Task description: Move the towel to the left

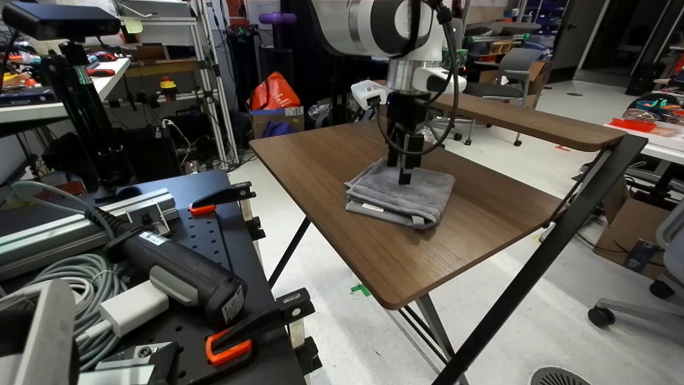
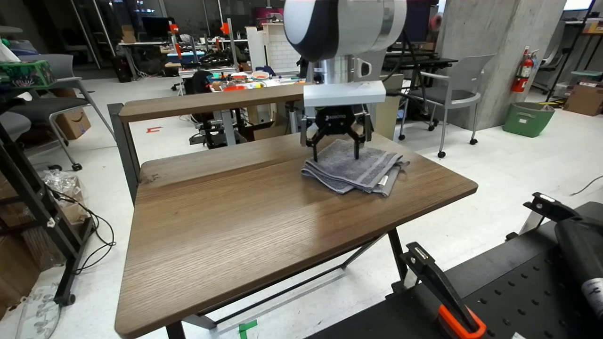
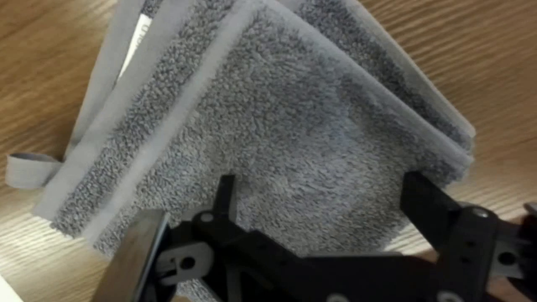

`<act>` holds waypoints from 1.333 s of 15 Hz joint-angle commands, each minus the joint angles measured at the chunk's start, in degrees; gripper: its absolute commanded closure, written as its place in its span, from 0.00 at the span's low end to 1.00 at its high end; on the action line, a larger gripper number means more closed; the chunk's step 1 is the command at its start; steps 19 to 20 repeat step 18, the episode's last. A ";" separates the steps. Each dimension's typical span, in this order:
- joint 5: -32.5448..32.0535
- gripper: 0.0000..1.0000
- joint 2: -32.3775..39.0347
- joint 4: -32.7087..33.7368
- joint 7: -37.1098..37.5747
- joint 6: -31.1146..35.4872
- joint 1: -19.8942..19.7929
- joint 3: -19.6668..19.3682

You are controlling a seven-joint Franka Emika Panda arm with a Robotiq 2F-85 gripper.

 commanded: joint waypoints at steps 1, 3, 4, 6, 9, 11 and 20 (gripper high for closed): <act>-0.17 0.00 5.26 9.77 1.48 -3.81 2.68 0.06; -0.28 0.00 7.11 12.96 1.62 -5.02 3.76 0.25; -0.26 0.00 7.86 14.24 1.57 -5.59 4.04 0.35; -0.30 0.00 8.90 15.94 1.65 -6.20 4.51 0.17; -0.39 0.00 8.52 16.24 1.74 -6.58 4.56 -0.19; -0.34 0.00 6.68 14.72 1.82 -6.32 4.44 -0.46; -0.33 0.00 1.19 9.00 -1.55 -4.27 3.87 0.78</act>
